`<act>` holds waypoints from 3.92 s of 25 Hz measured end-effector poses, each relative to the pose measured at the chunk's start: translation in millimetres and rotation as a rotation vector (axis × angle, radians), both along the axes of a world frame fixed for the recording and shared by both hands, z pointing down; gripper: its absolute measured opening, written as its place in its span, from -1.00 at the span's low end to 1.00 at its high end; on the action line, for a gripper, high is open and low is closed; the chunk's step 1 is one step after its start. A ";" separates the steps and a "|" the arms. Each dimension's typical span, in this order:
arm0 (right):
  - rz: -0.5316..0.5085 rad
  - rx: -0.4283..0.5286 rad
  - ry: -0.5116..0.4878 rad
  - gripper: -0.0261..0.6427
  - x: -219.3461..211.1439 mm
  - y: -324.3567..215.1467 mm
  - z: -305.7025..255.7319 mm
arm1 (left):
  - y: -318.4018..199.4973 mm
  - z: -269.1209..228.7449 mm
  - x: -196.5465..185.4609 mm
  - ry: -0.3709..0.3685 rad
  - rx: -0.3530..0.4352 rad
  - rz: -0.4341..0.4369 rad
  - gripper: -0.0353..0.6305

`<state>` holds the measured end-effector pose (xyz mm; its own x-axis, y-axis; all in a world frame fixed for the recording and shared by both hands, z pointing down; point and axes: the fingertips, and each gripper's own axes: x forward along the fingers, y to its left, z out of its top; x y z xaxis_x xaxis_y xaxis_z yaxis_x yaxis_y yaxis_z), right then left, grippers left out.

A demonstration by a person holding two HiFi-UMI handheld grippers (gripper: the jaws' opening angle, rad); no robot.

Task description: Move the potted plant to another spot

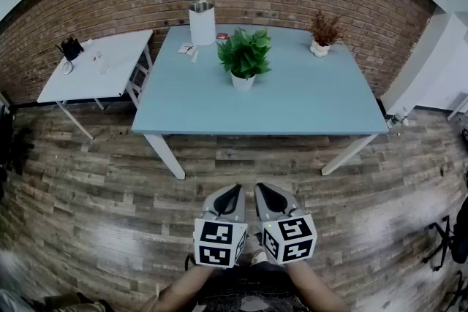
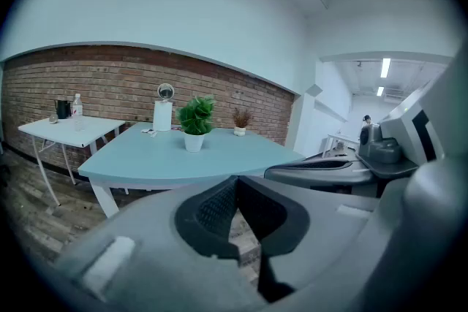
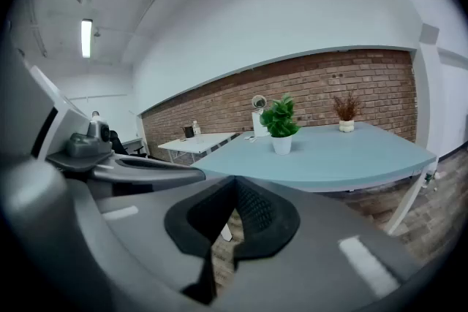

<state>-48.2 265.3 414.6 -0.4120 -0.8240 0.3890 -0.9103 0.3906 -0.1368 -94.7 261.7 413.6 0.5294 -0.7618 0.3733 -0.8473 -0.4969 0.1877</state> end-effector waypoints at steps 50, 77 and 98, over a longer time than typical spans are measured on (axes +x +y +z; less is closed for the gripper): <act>-0.071 -0.073 -0.019 -0.90 33.8 -226.2 50.2 | -224.9 44.8 36.7 -0.047 -0.097 -0.056 -0.88; -0.105 -0.041 0.010 -0.90 23.5 -311.2 59.1 | -300.6 49.3 24.3 -0.079 -0.093 -0.092 -0.88; 0.139 -0.065 0.071 -0.33 0.5 -403.0 89.4 | -388.1 65.0 -40.0 -0.083 -0.123 0.016 -0.88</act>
